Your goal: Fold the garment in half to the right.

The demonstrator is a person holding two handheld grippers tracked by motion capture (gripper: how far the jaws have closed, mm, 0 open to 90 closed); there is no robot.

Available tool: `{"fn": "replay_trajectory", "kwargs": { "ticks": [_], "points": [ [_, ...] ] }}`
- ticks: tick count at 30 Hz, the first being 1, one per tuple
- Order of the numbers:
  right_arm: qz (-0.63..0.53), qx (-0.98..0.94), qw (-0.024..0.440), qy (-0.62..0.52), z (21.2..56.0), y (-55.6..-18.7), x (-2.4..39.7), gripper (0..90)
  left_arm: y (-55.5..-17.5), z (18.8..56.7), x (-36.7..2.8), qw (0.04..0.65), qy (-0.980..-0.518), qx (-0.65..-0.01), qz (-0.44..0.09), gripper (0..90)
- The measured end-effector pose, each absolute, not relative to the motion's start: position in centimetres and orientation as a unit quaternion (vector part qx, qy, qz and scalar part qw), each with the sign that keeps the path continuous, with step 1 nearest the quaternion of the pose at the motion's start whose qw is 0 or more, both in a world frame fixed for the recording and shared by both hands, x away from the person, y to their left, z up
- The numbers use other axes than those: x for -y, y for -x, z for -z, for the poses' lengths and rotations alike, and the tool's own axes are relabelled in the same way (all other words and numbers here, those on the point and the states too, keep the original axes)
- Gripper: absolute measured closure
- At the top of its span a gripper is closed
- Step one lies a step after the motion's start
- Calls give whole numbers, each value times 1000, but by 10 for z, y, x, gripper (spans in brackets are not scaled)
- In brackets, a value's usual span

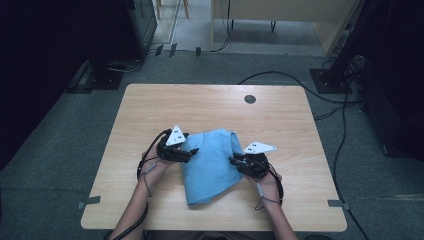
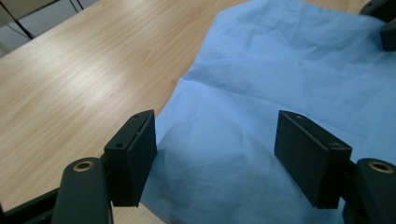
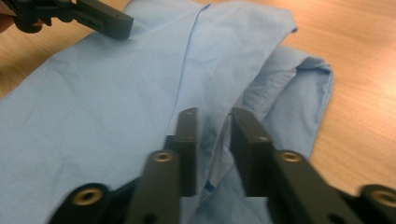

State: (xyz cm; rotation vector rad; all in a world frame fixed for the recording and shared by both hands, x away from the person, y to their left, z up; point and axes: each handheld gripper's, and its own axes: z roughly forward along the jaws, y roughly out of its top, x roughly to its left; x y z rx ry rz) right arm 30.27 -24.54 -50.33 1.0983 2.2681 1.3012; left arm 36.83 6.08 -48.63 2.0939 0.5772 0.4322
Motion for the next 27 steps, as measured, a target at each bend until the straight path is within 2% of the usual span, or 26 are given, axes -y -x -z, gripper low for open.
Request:
{"fn": "replay_trajectory", "kwargs": {
  "ticks": [3,27],
  "points": [
    [-453,-790,151,-384,503,-303,246,667,-369,484,-64,458,-839,-245,-163,218],
    [-439,-804,171,-362,503,-316,251,537,-361,486,-82,451,-838,-264,-156,216]
  ]
}}
